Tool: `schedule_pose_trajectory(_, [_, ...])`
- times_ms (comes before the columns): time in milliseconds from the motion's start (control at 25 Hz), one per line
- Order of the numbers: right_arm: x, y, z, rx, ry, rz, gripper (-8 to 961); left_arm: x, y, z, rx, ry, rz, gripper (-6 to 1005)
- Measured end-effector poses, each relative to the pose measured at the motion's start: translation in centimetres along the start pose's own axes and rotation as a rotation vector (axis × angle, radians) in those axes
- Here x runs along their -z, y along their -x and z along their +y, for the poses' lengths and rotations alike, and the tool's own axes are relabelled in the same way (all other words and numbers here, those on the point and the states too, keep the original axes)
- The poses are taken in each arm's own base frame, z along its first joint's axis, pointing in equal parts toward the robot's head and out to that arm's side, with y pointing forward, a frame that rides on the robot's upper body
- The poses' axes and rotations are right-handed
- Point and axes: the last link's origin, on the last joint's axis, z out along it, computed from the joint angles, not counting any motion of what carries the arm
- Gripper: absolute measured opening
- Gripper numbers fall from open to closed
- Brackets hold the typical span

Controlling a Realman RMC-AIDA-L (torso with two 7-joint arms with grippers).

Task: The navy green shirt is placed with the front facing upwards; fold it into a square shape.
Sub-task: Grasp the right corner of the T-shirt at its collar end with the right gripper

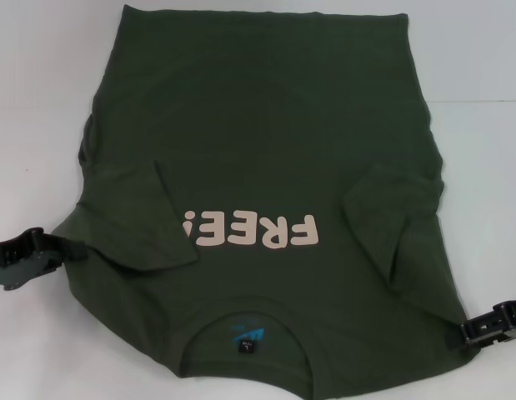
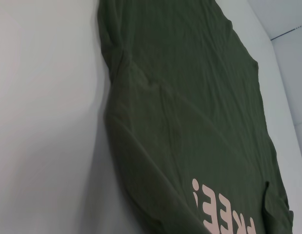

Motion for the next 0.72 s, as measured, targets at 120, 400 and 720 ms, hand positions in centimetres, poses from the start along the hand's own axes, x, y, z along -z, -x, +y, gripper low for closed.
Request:
schedule_pose_trajectory(120, [-0.31,-0.05,0.02,0.002,-0.007,0.009,734,-0.01,0.01,0.00,0.002,0.000,0.000,29])
schedule_pose_trajectory(400, [0.11,-0.27,-0.41,-0.020,-0.011,-0.008,725,-0.07,0.12,-0.02,0.005,0.002,-0.002,29])
schedule_pose_trajectory(720, [-0.64,-0.16,0.04,-0.018,0.001,-0.005,699,-0.10,0.17,-0.03,0.006,0.002,-0.002,29])
